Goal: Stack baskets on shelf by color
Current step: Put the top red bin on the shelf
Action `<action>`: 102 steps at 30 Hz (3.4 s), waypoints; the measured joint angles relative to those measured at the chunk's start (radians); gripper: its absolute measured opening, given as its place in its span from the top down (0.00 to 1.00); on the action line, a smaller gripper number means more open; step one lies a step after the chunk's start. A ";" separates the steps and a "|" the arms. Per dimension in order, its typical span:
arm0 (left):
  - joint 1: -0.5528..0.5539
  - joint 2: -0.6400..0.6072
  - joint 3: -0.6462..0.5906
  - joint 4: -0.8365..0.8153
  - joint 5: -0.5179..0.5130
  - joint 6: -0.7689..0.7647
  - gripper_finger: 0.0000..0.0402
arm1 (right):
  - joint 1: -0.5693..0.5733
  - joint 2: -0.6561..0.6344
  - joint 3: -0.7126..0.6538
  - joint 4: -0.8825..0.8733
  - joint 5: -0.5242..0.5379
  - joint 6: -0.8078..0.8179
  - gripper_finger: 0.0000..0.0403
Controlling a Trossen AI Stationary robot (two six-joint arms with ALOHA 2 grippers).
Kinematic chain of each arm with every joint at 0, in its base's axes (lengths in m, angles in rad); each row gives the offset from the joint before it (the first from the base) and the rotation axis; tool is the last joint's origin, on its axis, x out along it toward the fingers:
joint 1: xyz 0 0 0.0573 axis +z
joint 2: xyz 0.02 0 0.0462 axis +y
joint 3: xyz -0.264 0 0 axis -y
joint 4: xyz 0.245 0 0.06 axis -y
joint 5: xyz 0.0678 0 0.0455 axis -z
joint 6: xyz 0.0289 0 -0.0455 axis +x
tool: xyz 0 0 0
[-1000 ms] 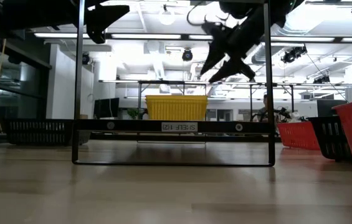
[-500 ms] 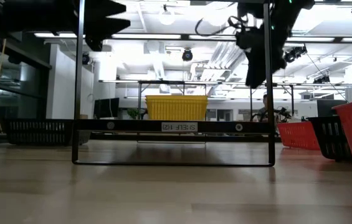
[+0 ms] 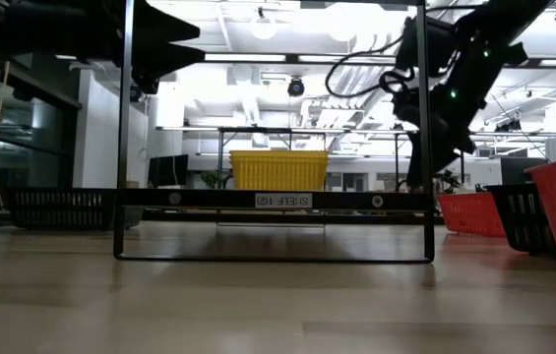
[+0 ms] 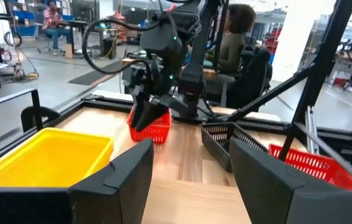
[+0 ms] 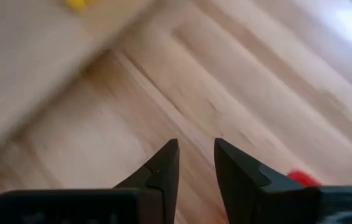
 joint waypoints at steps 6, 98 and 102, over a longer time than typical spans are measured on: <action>0.000 0.000 0.000 0.003 0.000 0.000 0.50 | 0.007 -0.019 0.119 -0.101 0.009 0.015 0.78; -0.011 0.000 0.000 0.002 0.020 -0.034 0.50 | 0.429 0.011 0.221 -0.155 0.241 0.790 1.00; -0.011 0.000 0.000 0.010 0.019 -0.034 0.50 | 0.408 0.082 0.178 -0.044 0.290 0.847 1.00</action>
